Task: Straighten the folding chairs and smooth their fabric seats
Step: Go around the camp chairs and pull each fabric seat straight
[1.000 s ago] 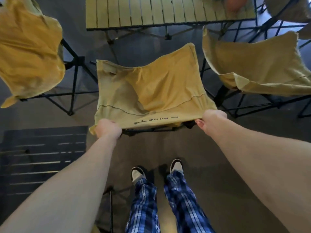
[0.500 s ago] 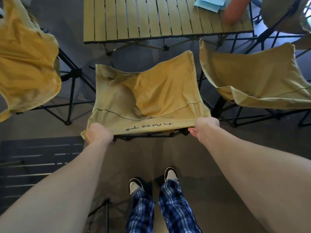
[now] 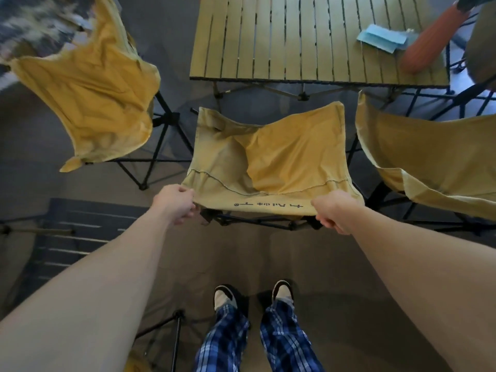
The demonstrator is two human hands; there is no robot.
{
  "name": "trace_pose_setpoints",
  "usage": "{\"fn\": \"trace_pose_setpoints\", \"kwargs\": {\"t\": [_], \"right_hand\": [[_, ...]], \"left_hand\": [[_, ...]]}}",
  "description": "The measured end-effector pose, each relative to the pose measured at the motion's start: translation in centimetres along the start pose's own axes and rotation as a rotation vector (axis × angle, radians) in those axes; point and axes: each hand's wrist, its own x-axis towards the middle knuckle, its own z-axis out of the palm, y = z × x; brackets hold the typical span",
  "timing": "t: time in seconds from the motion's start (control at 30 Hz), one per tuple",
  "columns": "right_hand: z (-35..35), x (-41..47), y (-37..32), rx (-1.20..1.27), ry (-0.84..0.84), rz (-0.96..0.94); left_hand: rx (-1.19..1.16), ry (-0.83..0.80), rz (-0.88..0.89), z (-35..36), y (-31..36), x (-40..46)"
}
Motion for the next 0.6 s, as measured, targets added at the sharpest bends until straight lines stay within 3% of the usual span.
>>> {"fn": "trace_pose_setpoints", "kwargs": {"t": [0.3, 0.6], "right_hand": [[8.0, -9.2, -18.3, -0.092, -0.005, -0.370], [15.0, -13.4, -35.3, -0.123, 0.040, -0.466]], "left_hand": [[-0.193, -0.099, 0.050, -13.6, 1.0, 2.2], [-0.206, -0.078, 0.075, -27.5, 0.6, 9.1]]}}
